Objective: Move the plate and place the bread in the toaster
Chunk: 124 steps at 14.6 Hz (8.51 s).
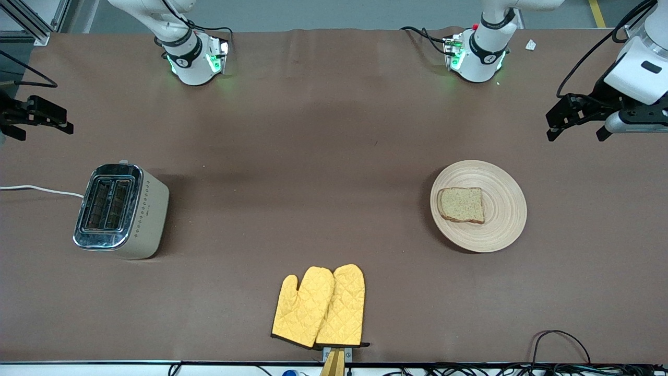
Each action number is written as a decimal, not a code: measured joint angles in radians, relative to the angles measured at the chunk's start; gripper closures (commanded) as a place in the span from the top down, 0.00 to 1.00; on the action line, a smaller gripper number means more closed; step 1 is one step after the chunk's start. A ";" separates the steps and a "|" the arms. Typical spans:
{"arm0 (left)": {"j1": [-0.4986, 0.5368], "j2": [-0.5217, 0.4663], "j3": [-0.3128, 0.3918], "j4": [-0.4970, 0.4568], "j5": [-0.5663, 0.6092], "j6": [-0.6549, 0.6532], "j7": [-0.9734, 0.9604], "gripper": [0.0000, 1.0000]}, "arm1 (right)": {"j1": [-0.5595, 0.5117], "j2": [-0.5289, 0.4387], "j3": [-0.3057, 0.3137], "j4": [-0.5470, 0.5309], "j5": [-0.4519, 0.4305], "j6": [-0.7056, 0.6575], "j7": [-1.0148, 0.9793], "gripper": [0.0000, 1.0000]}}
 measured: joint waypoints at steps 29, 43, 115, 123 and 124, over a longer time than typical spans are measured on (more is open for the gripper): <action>0.479 0.850 0.007 0.085 -0.775 0.044 1.003 0.92 | 0.004 0.000 0.002 0.001 0.001 -0.012 0.000 1.00; 0.482 0.910 -0.006 0.109 -0.843 0.027 1.193 0.00 | 0.004 0.000 0.002 0.001 0.002 -0.014 0.000 1.00; 0.332 0.130 -0.272 0.180 -0.021 -0.079 0.196 1.00 | 0.448 0.343 -0.008 -0.692 0.186 1.003 0.689 0.18; 0.330 0.101 -0.347 0.162 -0.021 -0.074 0.174 1.00 | 0.448 0.345 -0.009 -0.690 0.186 1.002 0.690 0.00; 0.331 0.101 -0.346 0.160 -0.021 -0.074 0.175 1.00 | 0.448 0.345 -0.009 -0.687 0.186 0.995 0.689 0.00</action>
